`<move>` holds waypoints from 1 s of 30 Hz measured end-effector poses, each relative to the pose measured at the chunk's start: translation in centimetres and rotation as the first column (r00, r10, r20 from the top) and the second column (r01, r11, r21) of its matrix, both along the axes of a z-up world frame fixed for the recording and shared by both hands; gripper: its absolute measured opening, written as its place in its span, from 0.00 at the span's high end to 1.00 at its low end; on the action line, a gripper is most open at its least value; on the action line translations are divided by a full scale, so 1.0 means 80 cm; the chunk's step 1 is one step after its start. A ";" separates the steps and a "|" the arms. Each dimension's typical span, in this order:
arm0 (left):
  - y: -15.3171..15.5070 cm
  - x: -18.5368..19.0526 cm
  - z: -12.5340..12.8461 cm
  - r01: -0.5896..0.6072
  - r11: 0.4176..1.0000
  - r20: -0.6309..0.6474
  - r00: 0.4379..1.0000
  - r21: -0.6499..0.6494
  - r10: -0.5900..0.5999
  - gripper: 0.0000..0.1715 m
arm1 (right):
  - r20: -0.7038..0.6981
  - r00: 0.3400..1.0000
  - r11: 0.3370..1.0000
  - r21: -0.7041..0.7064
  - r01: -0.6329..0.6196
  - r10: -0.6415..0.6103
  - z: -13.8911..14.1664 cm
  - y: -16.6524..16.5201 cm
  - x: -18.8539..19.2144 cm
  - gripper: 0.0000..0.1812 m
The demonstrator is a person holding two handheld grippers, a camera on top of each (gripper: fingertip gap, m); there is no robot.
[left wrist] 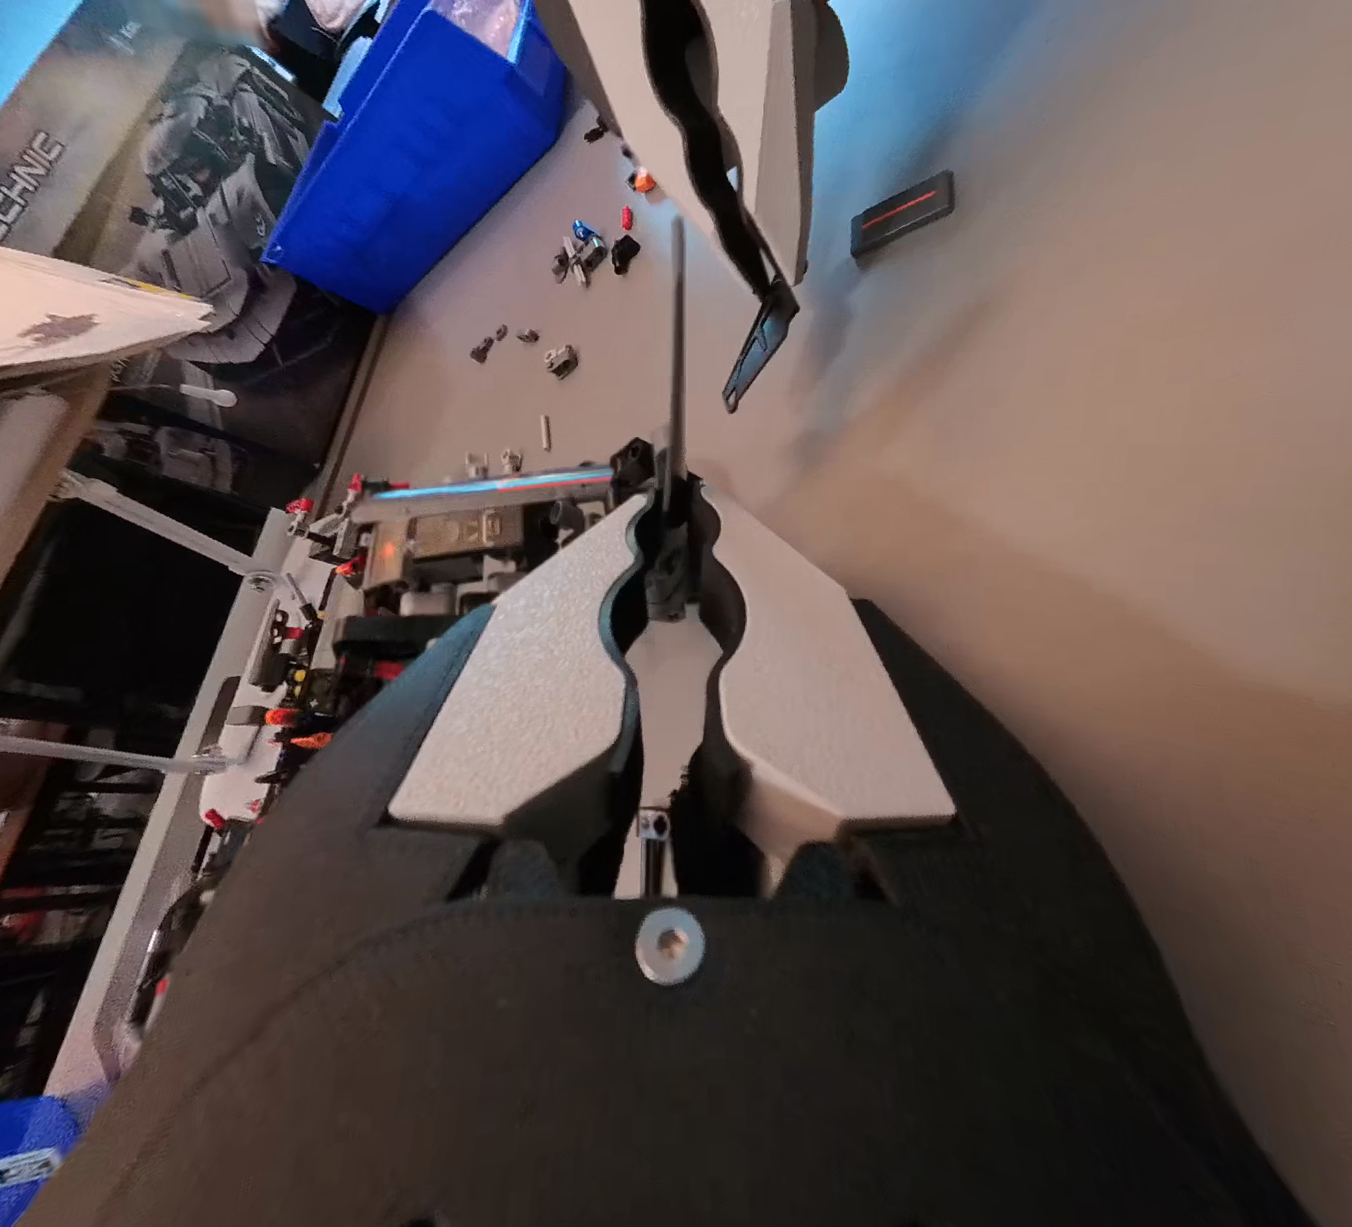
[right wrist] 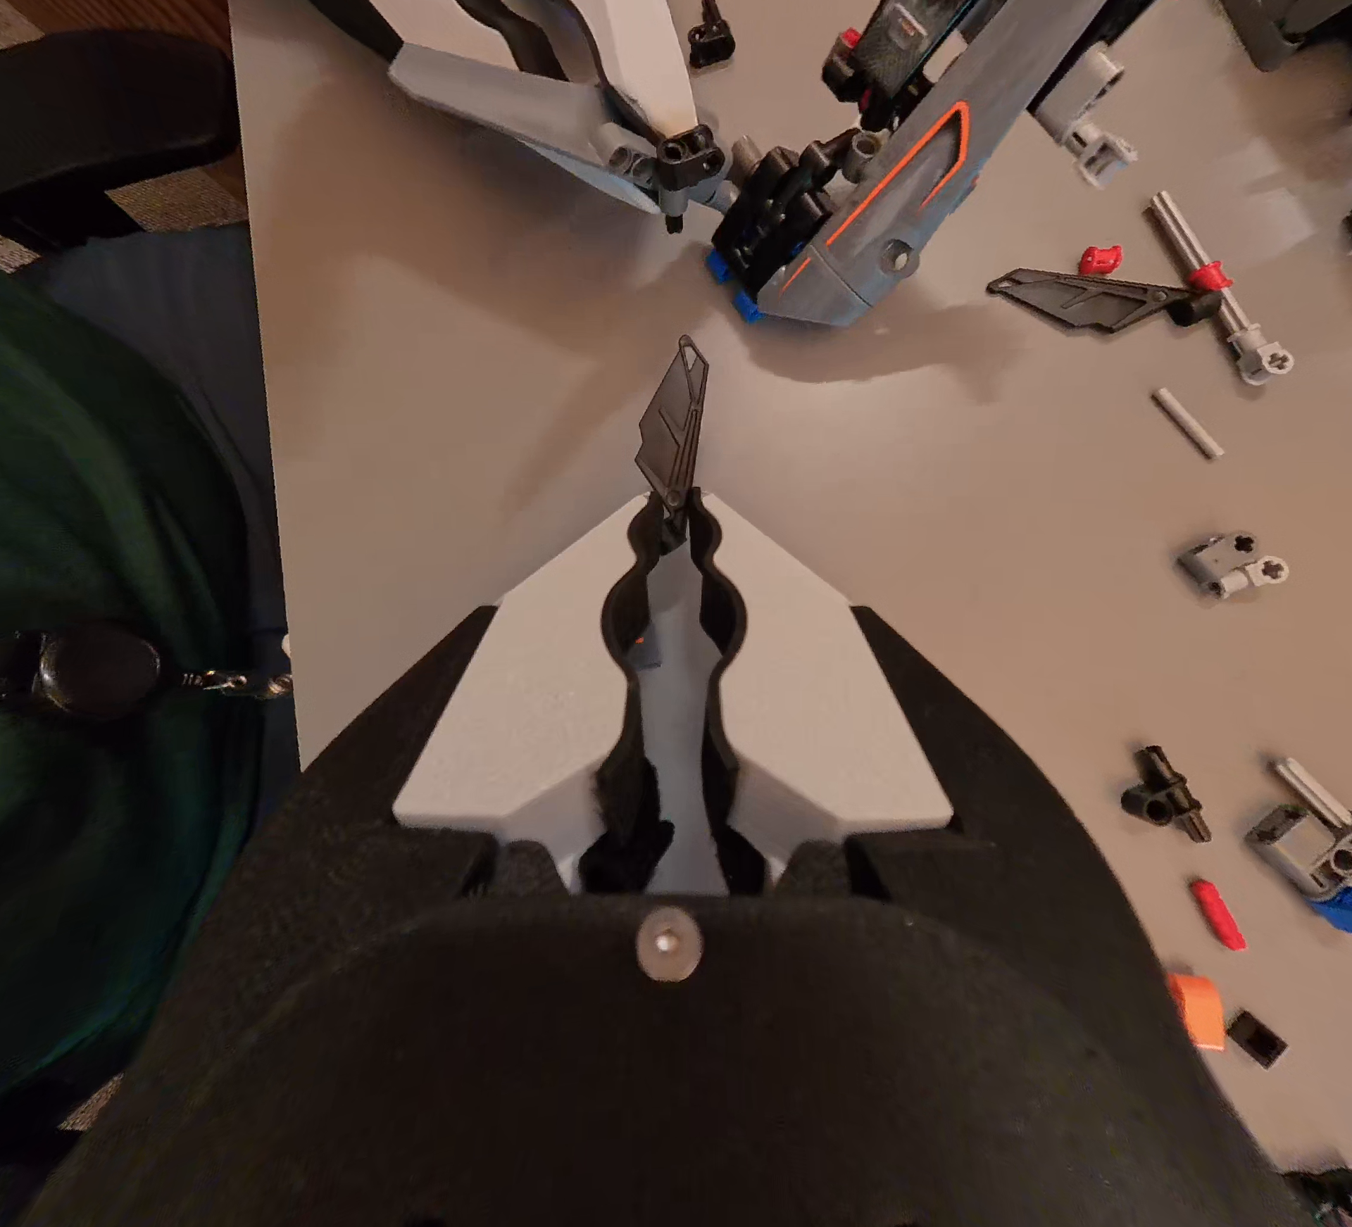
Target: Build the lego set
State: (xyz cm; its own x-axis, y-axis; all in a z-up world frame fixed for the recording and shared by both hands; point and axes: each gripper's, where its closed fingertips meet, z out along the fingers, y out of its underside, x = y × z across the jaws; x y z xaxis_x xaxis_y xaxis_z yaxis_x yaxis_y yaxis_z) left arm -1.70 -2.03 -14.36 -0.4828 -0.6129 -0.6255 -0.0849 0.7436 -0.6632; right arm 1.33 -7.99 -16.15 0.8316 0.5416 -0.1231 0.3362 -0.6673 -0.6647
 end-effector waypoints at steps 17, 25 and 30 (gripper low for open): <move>0.015 0.004 -0.001 -0.028 0.997 -0.042 0.999 -0.067 0.026 0.94 | -0.063 0.998 1.000 0.024 -0.015 0.016 0.007 0.005 -0.005 0.97; 0.027 0.007 0.001 -0.056 0.996 -0.062 0.997 -0.074 0.051 0.93 | -0.083 0.996 0.999 0.031 -0.016 0.019 0.009 0.006 -0.007 0.97; 0.028 0.007 -0.001 -0.061 0.996 -0.059 0.997 -0.066 0.058 0.92 | -0.100 0.995 0.999 0.037 -0.019 0.023 0.011 0.009 -0.008 0.97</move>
